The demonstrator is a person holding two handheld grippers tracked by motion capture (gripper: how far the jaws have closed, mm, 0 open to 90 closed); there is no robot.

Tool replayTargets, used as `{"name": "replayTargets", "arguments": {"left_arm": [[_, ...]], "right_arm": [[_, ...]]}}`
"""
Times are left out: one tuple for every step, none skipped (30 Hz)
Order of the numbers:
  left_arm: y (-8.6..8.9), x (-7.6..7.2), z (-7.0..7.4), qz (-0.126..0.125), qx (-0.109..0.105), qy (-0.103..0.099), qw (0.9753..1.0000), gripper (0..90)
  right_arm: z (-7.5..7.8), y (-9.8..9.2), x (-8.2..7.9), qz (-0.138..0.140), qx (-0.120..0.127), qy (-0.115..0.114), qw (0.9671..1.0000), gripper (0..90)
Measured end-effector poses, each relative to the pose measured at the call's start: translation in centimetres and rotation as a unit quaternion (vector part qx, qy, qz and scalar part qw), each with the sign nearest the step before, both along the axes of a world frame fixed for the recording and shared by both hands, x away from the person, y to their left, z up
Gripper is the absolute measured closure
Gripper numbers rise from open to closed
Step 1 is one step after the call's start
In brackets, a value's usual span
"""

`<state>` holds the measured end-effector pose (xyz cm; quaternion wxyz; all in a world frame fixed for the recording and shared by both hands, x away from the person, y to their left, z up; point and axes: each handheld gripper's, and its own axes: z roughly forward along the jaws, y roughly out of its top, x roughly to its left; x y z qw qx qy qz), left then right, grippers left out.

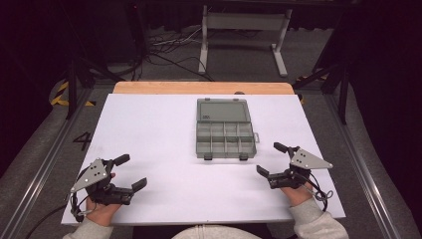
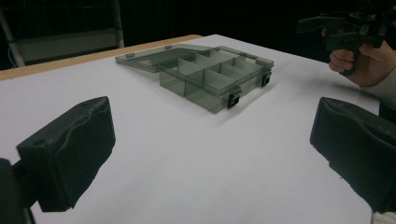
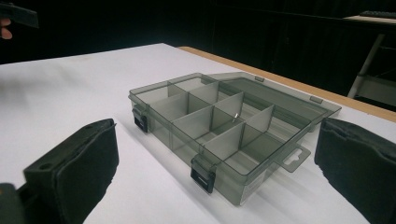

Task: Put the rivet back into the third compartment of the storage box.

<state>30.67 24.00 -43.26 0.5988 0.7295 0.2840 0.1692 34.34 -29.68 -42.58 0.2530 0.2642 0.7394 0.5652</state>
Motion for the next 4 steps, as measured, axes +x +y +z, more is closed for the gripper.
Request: {"name": "replayTargets", "arguments": {"left_arm": [[-0.08, 0.03, -0.05, 0.000, 0.001, -0.002, 1.0000, 0.8], [-0.11, 0.03, -0.08, -0.001, 0.001, -0.001, 1.0000, 0.8], [-0.12, 0.07, -0.12, -0.002, 0.000, -0.001, 1.0000, 0.8], [-0.12, 0.07, -0.12, -0.002, 0.000, -0.001, 1.0000, 0.8]], "right_arm": [[0.03, 0.00, 0.01, 0.001, 0.001, -0.001, 1.0000, 0.1], [0.09, 0.03, -0.02, 0.001, 0.002, -0.003, 1.0000, 0.1], [0.14, 0.00, -0.03, 0.001, 0.002, -0.006, 1.0000, 0.1], [0.19, -0.02, -0.03, 0.002, 0.005, -0.008, 1.0000, 0.1]]}}
